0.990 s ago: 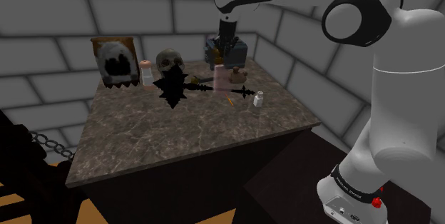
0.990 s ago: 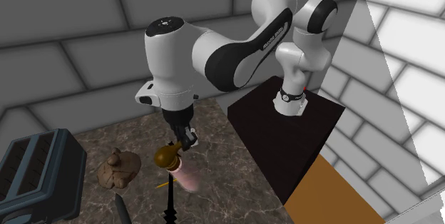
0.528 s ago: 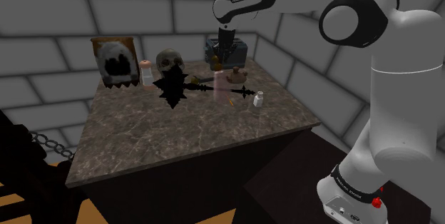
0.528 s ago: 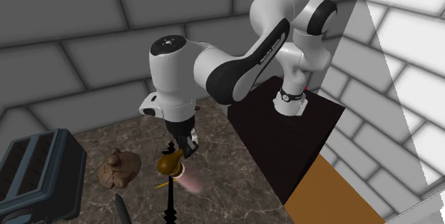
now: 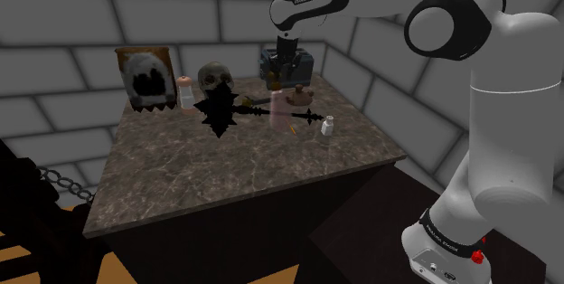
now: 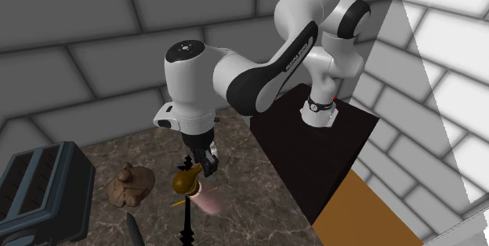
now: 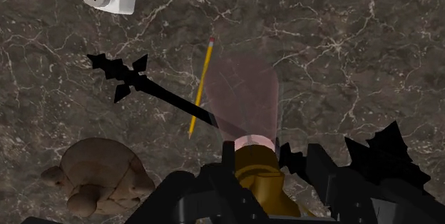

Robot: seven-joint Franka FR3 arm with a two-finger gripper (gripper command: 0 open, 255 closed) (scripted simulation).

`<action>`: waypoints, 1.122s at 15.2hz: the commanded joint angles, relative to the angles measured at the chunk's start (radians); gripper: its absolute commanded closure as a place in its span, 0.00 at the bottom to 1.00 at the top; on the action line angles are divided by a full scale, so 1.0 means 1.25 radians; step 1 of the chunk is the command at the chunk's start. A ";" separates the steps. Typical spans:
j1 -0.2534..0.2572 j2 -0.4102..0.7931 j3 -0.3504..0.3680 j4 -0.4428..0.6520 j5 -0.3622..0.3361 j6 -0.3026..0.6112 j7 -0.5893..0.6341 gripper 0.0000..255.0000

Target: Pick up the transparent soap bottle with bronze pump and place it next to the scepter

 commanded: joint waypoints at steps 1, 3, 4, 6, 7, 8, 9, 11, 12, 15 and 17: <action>0.000 0.000 0.000 0.000 0.000 0.000 0.000 0.00; 0.000 0.000 0.000 0.000 0.000 0.000 0.000 0.00; 0.000 0.000 0.000 0.000 0.000 0.000 0.000 0.00; 0.000 -0.007 -0.001 0.017 -0.003 -0.023 0.002 0.00; 0.000 -0.013 -0.003 0.035 -0.005 -0.047 0.004 0.00; -0.001 -0.018 -0.004 0.055 -0.007 -0.072 0.005 0.00; -0.001 -0.020 -0.004 0.072 -0.008 -0.091 0.006 0.00; -0.001 -0.021 -0.004 0.072 -0.008 -0.091 0.006 0.00; -0.001 -0.021 -0.004 0.072 -0.008 -0.091 0.006 0.00; -0.001 -0.020 -0.004 0.072 -0.008 -0.091 0.006 0.00; -0.001 -0.020 -0.004 0.072 -0.008 -0.091 0.006 0.00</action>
